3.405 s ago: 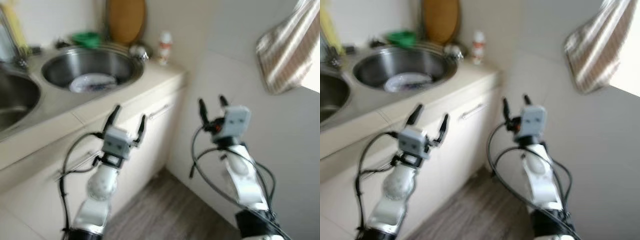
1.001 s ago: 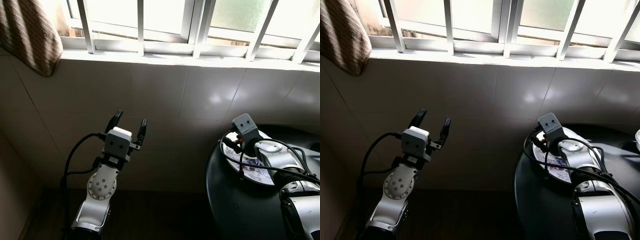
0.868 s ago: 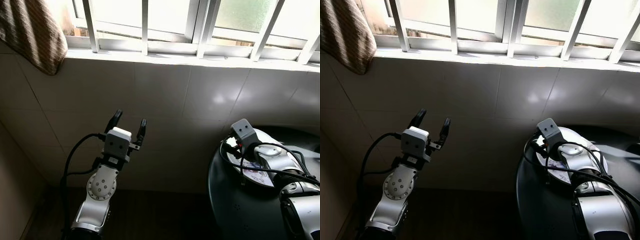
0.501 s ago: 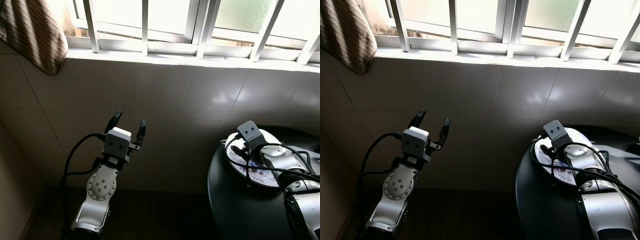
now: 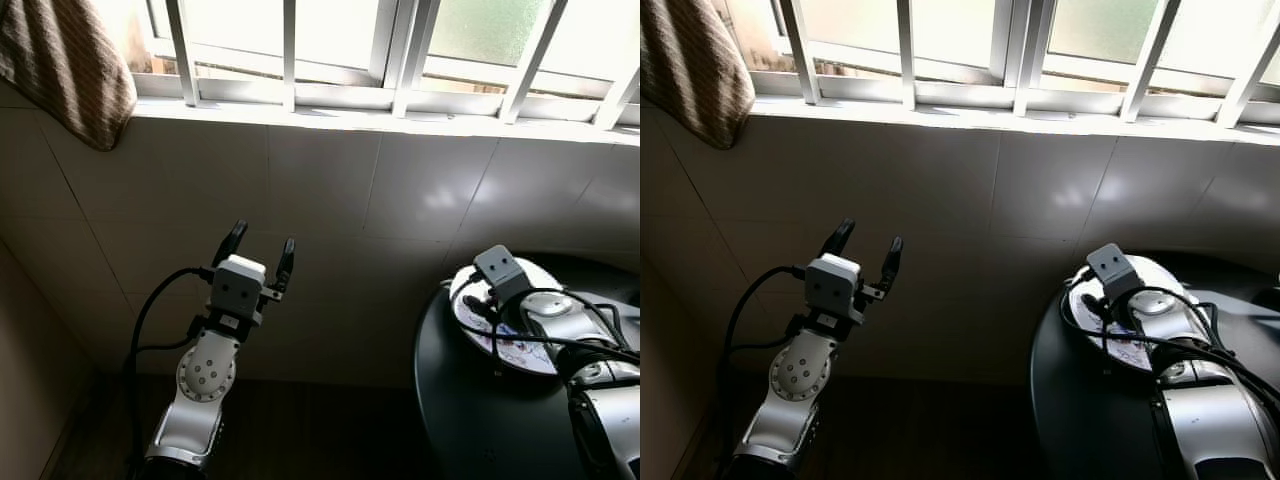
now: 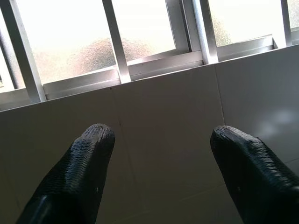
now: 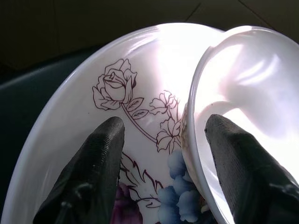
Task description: Kitchen organization
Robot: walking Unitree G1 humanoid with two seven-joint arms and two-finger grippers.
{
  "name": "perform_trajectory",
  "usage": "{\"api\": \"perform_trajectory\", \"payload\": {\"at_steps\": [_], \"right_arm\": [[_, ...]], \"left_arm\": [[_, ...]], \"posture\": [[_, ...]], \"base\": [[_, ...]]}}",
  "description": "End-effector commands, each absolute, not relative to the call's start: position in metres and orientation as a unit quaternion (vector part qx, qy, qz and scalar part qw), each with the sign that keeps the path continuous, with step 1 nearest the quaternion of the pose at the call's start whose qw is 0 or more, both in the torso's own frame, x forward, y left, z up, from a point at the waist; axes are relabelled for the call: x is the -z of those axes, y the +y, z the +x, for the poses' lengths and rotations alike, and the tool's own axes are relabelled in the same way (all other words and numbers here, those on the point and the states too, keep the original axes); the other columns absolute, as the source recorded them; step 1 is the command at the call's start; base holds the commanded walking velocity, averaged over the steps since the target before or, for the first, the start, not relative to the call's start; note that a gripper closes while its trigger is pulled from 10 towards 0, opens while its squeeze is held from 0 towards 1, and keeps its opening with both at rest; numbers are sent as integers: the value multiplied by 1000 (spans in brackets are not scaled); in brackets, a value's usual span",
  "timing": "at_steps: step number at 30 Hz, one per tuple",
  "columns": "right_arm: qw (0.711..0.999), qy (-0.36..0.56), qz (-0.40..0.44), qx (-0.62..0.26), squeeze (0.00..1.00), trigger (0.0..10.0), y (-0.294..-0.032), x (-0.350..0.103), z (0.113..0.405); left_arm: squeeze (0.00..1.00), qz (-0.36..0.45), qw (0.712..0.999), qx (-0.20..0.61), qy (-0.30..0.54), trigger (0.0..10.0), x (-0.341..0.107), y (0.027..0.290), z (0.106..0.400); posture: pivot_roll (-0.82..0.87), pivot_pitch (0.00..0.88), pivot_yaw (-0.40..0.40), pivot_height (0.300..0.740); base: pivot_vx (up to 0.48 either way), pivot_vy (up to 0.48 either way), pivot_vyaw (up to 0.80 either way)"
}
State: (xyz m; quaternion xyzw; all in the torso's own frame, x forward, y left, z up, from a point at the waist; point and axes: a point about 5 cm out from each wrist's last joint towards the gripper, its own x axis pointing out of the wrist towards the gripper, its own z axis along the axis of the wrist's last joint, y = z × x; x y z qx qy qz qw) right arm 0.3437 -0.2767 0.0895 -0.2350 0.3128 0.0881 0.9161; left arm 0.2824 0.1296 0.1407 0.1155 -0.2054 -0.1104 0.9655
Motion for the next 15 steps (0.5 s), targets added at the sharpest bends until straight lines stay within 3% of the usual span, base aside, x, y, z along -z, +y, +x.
{"api": "perform_trajectory", "payload": {"at_steps": [1,6,7,8,9,15], "right_arm": [[909,328,-248,-66,0,10000,-291,-90,338],[907,339,-244,-50,0,10000,-299,-87,333],[907,341,-241,-49,0,1725,-300,-85,331],[907,341,-241,-49,0,1725,-300,-85,331],[907,343,-238,-50,0,0,-300,-84,330],[909,329,-250,-61,0,0,-296,-83,331]], "left_arm": [[0,118,967,113,-195,10000,-137,129,282],[0,117,967,117,-192,10000,-135,126,282],[0,117,967,117,-192,10000,-135,126,282],[0,117,967,117,-192,10000,-135,126,282],[0,117,967,117,-192,10000,-135,126,282],[0,119,968,119,-188,10000,-134,127,282]], "posture": [[14,0,-59,740],[11,0,-56,740],[12,0,-56,740],[12,0,-56,740],[12,0,-56,740],[12,0,-49,740]], "base": [[0,0,0],[0,0,0],[0,0,0],[0,0,0],[0,0,0],[0,0,0]]}}
